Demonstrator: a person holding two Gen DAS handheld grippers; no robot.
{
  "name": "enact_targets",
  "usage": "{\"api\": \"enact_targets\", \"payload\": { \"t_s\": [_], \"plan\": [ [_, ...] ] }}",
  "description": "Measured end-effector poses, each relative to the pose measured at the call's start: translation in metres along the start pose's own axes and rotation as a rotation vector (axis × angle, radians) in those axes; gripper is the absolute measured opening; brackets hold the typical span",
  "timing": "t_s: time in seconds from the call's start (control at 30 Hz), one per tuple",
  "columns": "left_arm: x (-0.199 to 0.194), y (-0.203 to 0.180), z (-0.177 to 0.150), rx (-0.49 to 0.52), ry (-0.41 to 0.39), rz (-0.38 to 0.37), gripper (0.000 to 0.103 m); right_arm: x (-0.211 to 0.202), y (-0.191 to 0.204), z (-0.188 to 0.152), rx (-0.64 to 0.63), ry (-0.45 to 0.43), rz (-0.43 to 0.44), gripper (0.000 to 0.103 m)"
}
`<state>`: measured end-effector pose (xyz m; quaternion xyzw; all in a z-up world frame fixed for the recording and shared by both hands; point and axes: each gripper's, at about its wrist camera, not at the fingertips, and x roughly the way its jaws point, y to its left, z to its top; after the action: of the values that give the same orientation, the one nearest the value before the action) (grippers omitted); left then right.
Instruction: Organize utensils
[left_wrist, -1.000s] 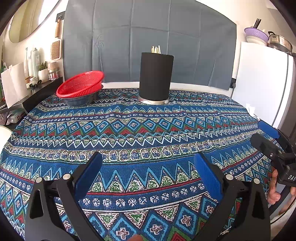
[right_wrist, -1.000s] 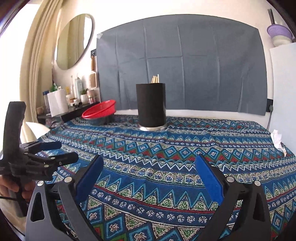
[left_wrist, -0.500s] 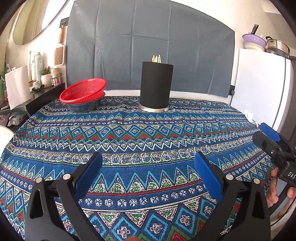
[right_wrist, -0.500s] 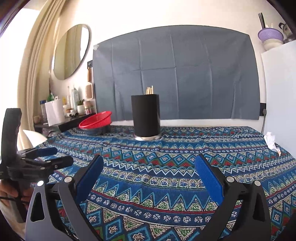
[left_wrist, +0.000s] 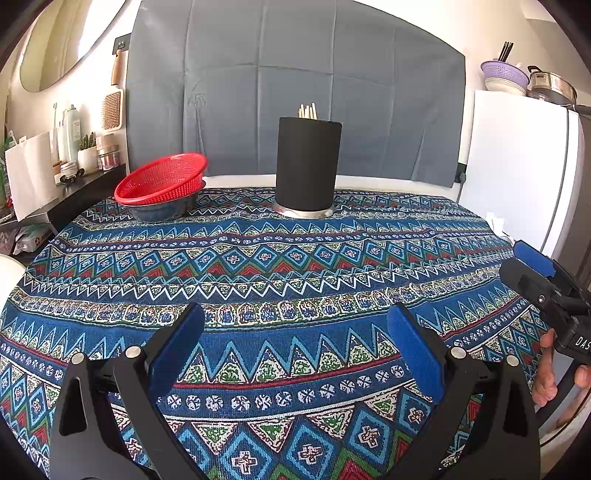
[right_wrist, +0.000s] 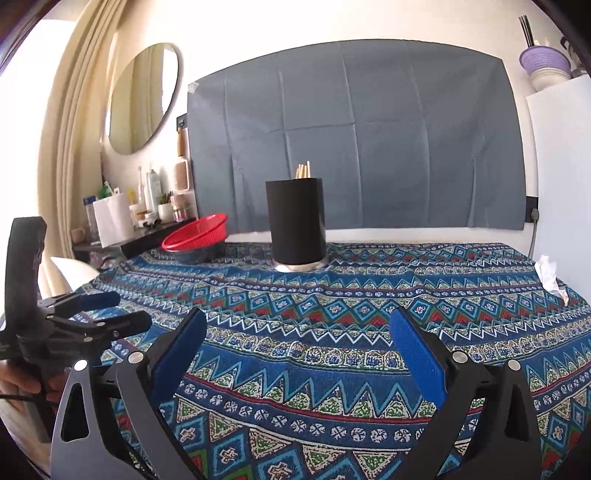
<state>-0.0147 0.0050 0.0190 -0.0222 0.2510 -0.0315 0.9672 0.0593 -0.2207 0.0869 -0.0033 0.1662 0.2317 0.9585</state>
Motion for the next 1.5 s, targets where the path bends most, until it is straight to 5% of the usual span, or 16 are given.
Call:
{"api": "enact_targets", "payload": {
  "t_s": [1.5],
  "plan": [
    [0.0027, 0.0026, -0.0004, 0.001, 0.02, 0.009, 0.097, 0.0015, 0.0053, -0.0007, -0.013, 0.006, 0.002, 0.095]
  ]
}}
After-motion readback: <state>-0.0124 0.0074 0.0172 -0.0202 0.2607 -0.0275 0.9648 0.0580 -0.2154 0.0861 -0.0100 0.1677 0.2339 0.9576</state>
